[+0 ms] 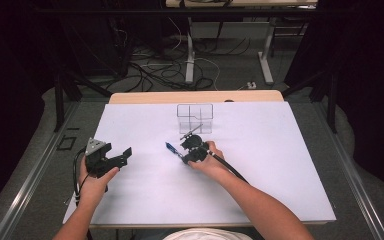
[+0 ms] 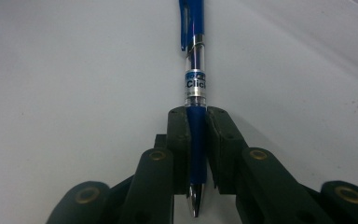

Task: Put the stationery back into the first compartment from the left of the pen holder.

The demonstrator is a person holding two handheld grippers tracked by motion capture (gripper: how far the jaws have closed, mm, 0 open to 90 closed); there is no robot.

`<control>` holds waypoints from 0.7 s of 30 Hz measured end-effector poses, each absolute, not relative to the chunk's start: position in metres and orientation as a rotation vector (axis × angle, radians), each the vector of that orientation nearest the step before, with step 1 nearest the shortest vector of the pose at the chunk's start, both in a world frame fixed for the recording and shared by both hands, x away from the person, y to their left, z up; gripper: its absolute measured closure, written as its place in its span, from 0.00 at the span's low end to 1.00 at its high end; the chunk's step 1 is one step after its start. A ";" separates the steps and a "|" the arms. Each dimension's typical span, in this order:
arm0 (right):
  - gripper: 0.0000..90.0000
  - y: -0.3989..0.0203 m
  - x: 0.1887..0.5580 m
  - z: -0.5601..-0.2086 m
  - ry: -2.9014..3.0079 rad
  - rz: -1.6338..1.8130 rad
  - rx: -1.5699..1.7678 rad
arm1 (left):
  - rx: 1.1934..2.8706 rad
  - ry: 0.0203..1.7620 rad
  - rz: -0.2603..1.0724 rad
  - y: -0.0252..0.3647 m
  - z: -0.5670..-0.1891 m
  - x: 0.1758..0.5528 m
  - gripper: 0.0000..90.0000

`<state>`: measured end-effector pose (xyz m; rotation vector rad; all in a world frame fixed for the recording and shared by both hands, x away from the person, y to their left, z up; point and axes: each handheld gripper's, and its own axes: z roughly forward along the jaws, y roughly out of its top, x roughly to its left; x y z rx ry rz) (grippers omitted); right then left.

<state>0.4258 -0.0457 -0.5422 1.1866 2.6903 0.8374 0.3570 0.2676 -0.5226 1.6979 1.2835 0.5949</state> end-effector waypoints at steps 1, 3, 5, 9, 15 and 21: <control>0.89 -0.046 0.426 -0.542 2.691 0.839 1.184 | 1.700 1.282 0.596 0.268 -0.523 0.357 0.17; 0.89 -0.046 0.425 -0.541 2.699 0.839 1.195 | 1.700 1.282 0.596 0.268 -0.523 0.357 0.17; 0.89 -0.047 0.424 -0.540 2.683 0.858 1.208 | 1.700 1.282 0.595 0.268 -0.523 0.357 0.17; 0.89 -0.048 0.423 -0.535 2.667 0.903 1.261 | 1.698 1.283 0.595 0.268 -0.523 0.357 0.17; 0.89 -0.057 0.422 -0.519 2.644 0.977 1.260 | 1.698 1.284 0.595 0.268 -0.523 0.357 0.17; 0.89 -0.066 0.423 -0.509 2.607 1.043 1.229 | 1.705 1.279 0.598 0.268 -0.522 0.357 0.17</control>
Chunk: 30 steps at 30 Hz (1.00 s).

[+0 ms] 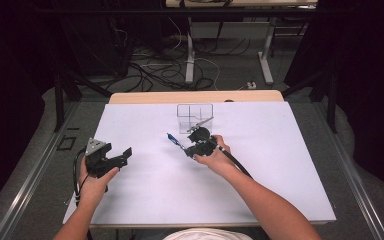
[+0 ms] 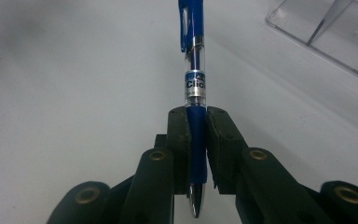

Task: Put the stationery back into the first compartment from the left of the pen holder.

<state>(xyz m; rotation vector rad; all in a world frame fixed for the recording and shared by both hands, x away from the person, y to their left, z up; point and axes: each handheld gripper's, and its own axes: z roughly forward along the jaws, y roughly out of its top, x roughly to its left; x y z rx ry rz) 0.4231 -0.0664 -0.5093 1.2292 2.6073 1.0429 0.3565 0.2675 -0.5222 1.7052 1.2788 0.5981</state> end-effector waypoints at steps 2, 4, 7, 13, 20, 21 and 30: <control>0.89 -0.070 0.423 -0.506 2.591 1.060 1.216 | 1.705 1.279 0.597 0.267 -0.522 0.356 0.17; 0.89 -0.074 0.423 -0.503 2.585 1.055 1.216 | 1.705 1.279 0.597 0.267 -0.522 0.356 0.17; 0.89 -0.080 0.423 -0.498 2.581 1.047 1.220 | 1.705 1.278 0.598 0.267 -0.522 0.356 0.17; 0.89 -0.094 0.423 -0.491 2.539 1.086 1.220 | 1.702 1.278 0.587 0.265 -0.523 0.356 0.17; 0.89 -0.113 0.426 -0.477 2.513 1.061 1.233 | 1.709 1.266 0.594 0.262 -0.522 0.356 0.17; 0.89 -0.116 0.427 -0.475 2.506 1.059 1.235 | 1.710 1.264 0.597 0.262 -0.522 0.357 0.17; 0.89 -0.128 0.430 -0.466 2.489 1.041 1.210 | 1.719 1.245 0.592 0.256 -0.521 0.357 0.17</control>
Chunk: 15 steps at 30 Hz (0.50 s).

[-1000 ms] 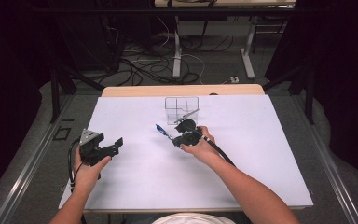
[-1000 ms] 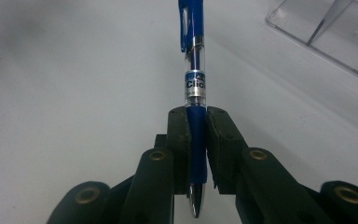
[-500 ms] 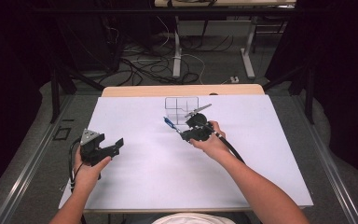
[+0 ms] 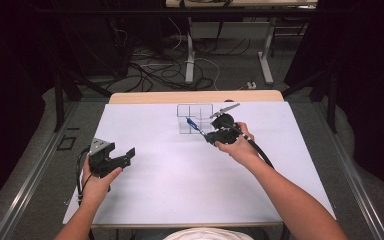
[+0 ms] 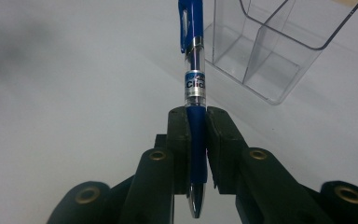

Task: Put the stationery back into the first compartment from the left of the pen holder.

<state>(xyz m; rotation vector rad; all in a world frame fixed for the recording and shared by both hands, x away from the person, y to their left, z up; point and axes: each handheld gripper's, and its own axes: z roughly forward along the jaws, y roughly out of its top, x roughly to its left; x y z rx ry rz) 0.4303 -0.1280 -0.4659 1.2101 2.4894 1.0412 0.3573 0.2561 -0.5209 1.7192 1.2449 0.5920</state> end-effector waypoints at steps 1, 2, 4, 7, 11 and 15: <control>0.89 -0.128 0.430 -0.465 2.487 1.034 1.199 | 1.723 1.245 0.591 0.256 -0.521 0.357 0.17; 0.89 -0.128 0.430 -0.466 2.484 1.031 1.168 | 1.728 1.243 0.590 0.255 -0.521 0.357 0.17; 0.89 -0.127 0.429 -0.464 2.484 1.019 1.141 | 1.731 1.241 0.589 0.255 -0.521 0.357 0.17; 0.89 -0.127 0.425 -0.462 2.455 0.992 1.054 | 1.730 1.241 0.592 0.254 -0.520 0.357 0.17; 0.89 -0.124 0.417 -0.459 2.399 0.897 0.870 | 1.728 1.240 0.597 0.255 -0.519 0.357 0.18; 0.89 -0.118 0.403 -0.459 2.335 0.778 0.643 | 1.724 1.241 0.599 0.255 -0.518 0.357 0.18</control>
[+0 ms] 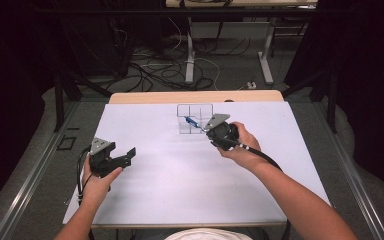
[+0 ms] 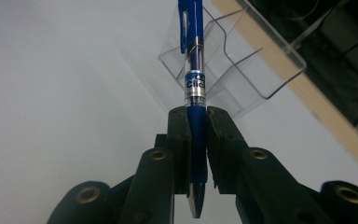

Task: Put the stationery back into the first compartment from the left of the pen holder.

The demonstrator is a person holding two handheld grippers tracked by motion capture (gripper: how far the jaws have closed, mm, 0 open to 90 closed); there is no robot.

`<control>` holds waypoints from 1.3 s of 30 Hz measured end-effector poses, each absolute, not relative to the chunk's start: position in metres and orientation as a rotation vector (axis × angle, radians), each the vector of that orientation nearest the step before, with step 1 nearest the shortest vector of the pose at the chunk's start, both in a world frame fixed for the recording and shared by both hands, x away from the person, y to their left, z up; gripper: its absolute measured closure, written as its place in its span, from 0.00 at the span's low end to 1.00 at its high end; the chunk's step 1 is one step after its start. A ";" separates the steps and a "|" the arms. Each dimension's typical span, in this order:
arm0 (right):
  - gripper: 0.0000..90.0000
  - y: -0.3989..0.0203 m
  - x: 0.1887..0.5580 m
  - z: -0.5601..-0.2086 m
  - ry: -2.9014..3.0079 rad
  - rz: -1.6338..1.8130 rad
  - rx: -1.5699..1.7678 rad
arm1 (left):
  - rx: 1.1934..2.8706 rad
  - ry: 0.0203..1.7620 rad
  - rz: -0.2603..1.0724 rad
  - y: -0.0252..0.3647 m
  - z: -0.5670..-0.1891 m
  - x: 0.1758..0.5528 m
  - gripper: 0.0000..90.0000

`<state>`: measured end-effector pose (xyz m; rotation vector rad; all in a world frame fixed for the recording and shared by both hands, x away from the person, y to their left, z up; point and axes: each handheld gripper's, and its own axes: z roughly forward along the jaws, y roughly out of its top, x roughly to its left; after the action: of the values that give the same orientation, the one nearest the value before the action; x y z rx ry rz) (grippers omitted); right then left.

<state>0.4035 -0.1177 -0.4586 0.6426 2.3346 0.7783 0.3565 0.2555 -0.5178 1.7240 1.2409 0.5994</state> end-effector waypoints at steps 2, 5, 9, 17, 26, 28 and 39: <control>0.89 -0.115 0.397 -0.460 2.297 0.716 0.521 | 1.723 1.240 0.602 0.256 -0.517 0.356 0.18; 0.89 -0.111 0.386 -0.463 2.222 0.609 0.339 | 1.720 1.235 0.599 0.256 -0.514 0.356 0.18; 0.89 -0.109 0.375 -0.470 2.113 0.459 0.057 | 1.725 1.218 0.571 0.254 -0.510 0.357 0.18; 0.89 -0.111 0.361 -0.484 1.936 0.211 -0.324 | 1.823 1.154 0.536 0.244 -0.505 0.362 0.19; 0.89 -0.111 0.361 -0.484 1.859 0.116 -0.451 | 1.940 1.035 0.548 0.225 -0.487 0.370 0.28; 0.89 -0.110 0.361 -0.483 1.878 0.108 -0.449 | 1.968 1.004 0.547 0.218 -0.482 0.373 0.31; 0.89 -0.109 0.360 -0.484 1.867 0.109 -0.458 | 2.139 0.742 0.594 0.178 -0.451 0.390 0.36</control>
<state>0.3602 -0.1087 -0.4836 -0.4582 1.8672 0.1093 0.3901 0.1775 -0.4506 2.1394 0.7423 0.5943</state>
